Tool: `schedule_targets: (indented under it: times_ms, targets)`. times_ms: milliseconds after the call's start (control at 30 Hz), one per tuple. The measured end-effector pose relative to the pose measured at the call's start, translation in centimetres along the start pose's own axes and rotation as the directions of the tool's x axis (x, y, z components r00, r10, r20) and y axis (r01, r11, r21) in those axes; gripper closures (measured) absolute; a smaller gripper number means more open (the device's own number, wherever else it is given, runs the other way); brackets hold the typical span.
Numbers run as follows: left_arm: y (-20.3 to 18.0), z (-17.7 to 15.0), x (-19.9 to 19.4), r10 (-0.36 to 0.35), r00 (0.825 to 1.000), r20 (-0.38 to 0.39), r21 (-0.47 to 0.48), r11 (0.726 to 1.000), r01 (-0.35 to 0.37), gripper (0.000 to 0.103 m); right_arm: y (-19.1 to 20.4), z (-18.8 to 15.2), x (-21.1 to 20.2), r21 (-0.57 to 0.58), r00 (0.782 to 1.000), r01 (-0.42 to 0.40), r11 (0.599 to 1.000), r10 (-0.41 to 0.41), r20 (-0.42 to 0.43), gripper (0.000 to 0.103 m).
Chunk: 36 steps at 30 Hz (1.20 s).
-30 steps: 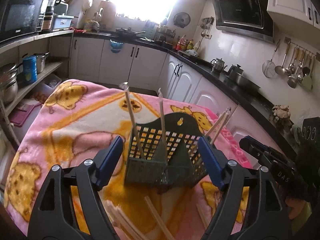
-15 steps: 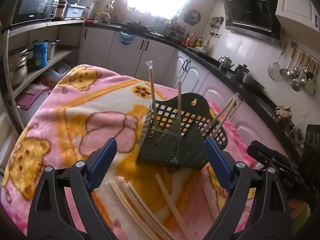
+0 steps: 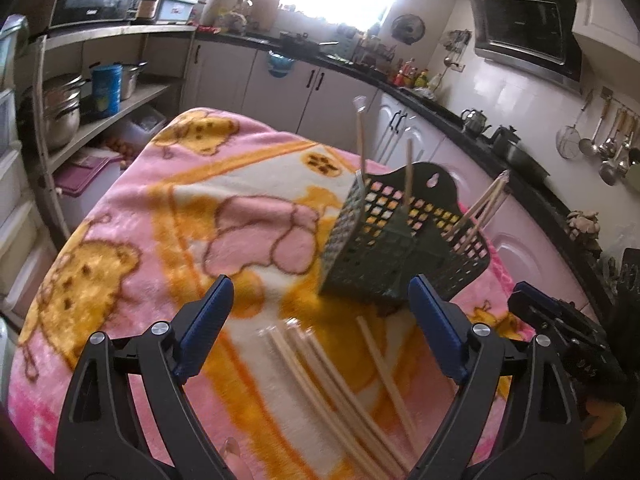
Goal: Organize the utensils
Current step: 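Pull both open tools back and lower them toward the loose chopsticks, then close the left tool on a wrapped chopstick while the right tool grasps another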
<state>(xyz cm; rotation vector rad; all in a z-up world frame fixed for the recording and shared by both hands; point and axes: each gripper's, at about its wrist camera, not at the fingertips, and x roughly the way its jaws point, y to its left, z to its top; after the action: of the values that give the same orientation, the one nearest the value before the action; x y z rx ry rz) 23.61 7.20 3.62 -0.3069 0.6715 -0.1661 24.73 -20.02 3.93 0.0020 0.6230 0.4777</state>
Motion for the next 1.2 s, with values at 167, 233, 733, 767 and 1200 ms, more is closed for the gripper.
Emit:
schedule_targets:
  times_ms: [167,233,733,767,1200]
  targets:
    - [1.9,-1.0,0.5,0.031,0.998,-0.052,-0.033,0.999,-0.033,0.023,0.9,-0.5,1.0,-0.009,1.0,-0.014,1.0,0.014,-0.023,0.059]
    - [2.2,-1.4,0.6,0.048,0.997,-0.064,-0.027,0.998,-0.05,0.023,1.4,-0.7,1.4,-0.012,0.999,-0.017,1.0,0.016,-0.034,0.059]
    - [4.8,-3.9,2.9,0.073,0.983,-0.169,-0.056,0.995,-0.084,0.039,3.6,-1.9,5.5,-0.038,0.99,-0.036,0.999,0.031,-0.136,0.059]
    - [5.0,-4.1,3.2,0.066,0.981,-0.182,-0.06,0.995,-0.078,0.043,3.6,-2.1,6.0,-0.034,0.988,-0.035,0.999,0.029,-0.152,0.059]
    - [4.8,-4.8,6.8,-0.013,0.953,-0.304,-0.097,0.995,-0.017,0.067,3.4,-3.2,11.5,-0.024,0.953,-0.019,1.0,0.011,-0.304,0.062]
